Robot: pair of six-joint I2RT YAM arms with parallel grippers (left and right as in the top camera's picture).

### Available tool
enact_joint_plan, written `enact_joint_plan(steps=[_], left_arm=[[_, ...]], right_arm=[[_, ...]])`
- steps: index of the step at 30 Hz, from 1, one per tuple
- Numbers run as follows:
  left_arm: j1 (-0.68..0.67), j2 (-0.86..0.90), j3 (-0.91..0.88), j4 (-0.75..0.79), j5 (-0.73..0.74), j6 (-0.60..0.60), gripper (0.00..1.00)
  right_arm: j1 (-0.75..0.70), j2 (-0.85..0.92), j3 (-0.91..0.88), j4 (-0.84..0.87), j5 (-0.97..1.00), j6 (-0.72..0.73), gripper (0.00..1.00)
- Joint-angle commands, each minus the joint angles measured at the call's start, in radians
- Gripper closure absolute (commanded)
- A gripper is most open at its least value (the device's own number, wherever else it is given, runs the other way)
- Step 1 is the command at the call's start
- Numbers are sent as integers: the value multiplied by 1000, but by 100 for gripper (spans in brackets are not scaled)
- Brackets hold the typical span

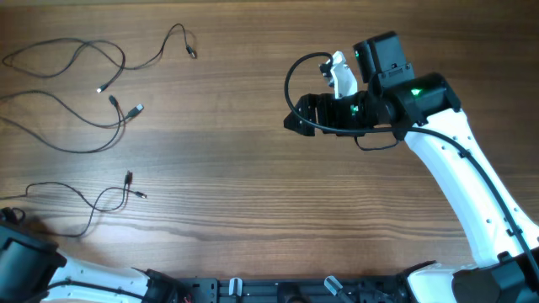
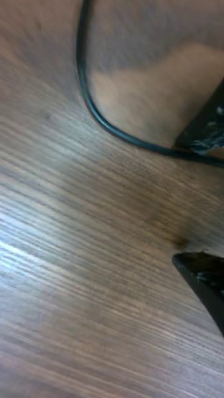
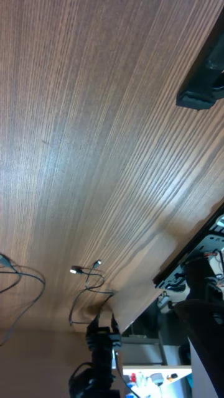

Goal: Untangle cables

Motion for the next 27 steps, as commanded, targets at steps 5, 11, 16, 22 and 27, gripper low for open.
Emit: enact_joint_plan(steps=[5,11,16,22,27], left_arm=[[3,61,-10,30,26,3,56],[3,82,-10,53,92,4,75],[3,82,-10,57,92,4,96],[3,82,-10,108,227,40,96],[-3,82,-10,163,317,95,96]], right_arm=[[6,10,-2,6,13,-15,0],[6,10,-2,4,13,-13,0],[6,10,-2,3,14,-13,0],[6,10,-2,2,13,-13,0],[6,10,-2,-2,14,-14,0]])
